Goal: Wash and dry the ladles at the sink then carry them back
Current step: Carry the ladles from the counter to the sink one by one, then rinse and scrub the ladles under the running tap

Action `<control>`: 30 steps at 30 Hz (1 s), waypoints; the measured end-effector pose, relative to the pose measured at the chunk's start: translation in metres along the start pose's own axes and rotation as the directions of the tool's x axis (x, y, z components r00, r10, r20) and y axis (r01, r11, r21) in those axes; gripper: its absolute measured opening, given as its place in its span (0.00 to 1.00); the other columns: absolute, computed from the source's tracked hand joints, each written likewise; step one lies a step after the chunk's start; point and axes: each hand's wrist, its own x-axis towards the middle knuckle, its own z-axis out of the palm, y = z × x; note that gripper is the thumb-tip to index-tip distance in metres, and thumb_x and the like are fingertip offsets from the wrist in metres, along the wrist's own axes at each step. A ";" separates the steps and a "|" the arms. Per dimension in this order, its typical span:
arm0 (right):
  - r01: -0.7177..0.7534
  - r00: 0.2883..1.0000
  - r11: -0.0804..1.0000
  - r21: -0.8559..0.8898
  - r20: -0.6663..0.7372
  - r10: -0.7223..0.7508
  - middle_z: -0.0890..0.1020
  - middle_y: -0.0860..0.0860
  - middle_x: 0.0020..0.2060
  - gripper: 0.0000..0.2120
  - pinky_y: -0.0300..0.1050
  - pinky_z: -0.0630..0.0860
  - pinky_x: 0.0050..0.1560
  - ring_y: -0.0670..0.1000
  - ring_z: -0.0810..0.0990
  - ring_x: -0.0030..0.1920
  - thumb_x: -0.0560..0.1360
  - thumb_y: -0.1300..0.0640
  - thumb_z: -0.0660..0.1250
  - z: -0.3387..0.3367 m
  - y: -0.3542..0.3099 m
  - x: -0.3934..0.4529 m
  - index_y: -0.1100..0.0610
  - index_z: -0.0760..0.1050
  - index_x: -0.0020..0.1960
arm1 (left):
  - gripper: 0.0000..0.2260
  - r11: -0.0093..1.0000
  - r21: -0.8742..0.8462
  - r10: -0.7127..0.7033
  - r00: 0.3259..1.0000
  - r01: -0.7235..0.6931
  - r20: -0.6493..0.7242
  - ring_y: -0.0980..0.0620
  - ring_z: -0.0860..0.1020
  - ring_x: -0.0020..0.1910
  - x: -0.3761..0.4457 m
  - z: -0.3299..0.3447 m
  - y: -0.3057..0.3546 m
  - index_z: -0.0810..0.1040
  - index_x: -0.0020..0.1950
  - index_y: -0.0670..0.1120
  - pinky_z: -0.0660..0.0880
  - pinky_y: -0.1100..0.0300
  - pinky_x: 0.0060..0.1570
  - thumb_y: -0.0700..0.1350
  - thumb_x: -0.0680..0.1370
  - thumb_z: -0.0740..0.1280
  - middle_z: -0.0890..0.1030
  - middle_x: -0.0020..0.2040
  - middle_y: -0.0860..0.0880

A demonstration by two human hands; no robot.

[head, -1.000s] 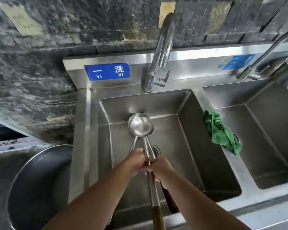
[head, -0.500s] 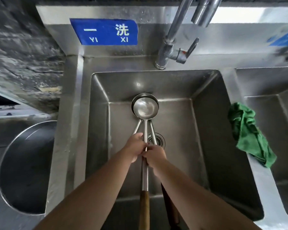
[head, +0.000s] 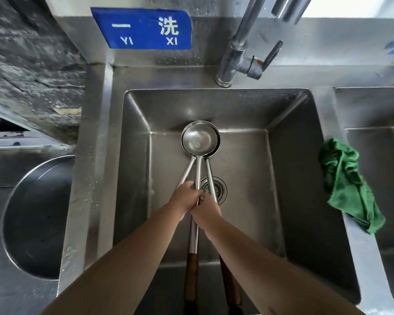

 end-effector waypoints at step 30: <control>0.418 0.750 0.892 -0.173 -0.488 -0.446 0.81 0.56 0.57 0.23 0.45 0.72 0.52 0.58 0.78 0.58 0.78 0.47 0.65 -0.247 -0.201 -0.048 0.60 0.72 0.66 | 0.23 0.734 0.431 0.609 0.789 -0.525 -0.076 0.45 0.79 0.56 -0.070 -0.076 0.262 0.72 0.67 0.50 0.75 0.47 0.59 0.50 0.73 0.67 0.81 0.57 0.46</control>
